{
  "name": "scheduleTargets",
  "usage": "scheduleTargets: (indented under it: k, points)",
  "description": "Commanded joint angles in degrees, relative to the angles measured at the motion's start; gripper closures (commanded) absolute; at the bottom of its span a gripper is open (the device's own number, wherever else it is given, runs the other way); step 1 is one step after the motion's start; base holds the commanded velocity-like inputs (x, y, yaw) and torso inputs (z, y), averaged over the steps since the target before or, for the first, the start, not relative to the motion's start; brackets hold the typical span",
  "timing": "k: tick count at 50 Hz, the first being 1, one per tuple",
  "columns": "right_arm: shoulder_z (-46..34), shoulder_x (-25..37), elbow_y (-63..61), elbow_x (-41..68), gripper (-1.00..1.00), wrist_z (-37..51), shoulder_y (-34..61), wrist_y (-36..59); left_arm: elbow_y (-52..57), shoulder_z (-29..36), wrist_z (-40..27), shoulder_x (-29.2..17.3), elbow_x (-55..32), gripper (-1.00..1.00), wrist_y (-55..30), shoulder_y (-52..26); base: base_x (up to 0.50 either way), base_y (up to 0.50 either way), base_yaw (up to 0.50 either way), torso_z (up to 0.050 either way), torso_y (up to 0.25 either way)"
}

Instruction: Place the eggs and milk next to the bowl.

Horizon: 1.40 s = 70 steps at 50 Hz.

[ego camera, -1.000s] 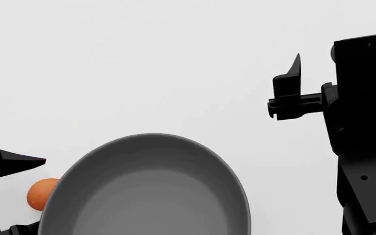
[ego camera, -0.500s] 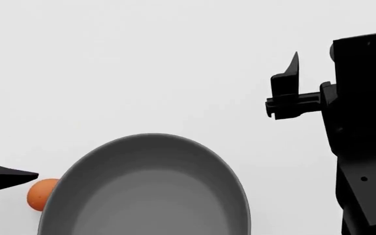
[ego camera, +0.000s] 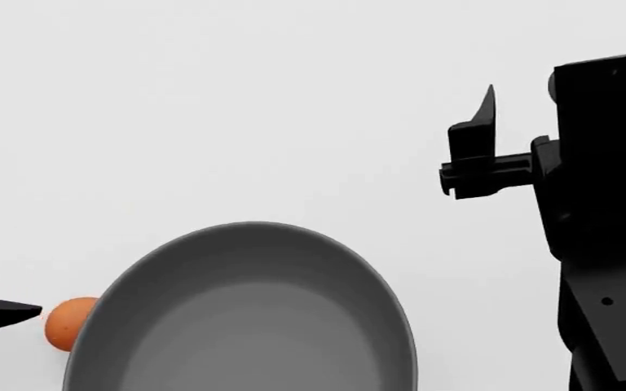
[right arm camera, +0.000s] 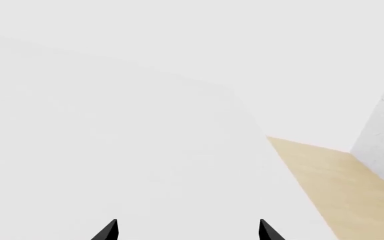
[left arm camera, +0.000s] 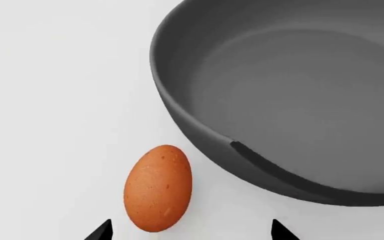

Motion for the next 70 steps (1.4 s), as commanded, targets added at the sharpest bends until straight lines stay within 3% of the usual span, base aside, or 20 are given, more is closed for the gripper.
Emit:
scheduleTargets:
  k: [1, 34, 43, 70]
  points:
    - [1.74, -1.13, -0.66, -0.56, -1.0, -1.54, -0.37, 0.06, 3.58, -5.97, -0.33, -2.47, -2.12, -1.0, 1.2, 4.62, 0.0, 0.0, 0.0, 0.0, 0.0]
    - [1.73, -1.05, -1.06, 0.08, -1.0, -1.44, -0.15, 0.1, 7.91, -21.63, -8.58, -7.67, -7.98, -1.0, 4.11, 18.93, 0.0, 0.0, 0.0, 0.0, 0.0]
    - [1.38, -1.54, 0.41, -0.19, -1.0, -1.78, -0.18, -1.37, 8.58, -26.93, -17.13, -6.32, -7.01, -1.0, 1.4, 24.86, 0.0, 0.0, 0.0, 0.0, 0.0]
    - [1.94, -1.13, -0.01, 0.48, -1.0, -1.71, -1.01, -1.68, 7.0, -26.0, -34.16, -4.21, -12.62, -1.0, -12.27, 15.77, 0.0, 0.0, 0.0, 0.0, 0.0]
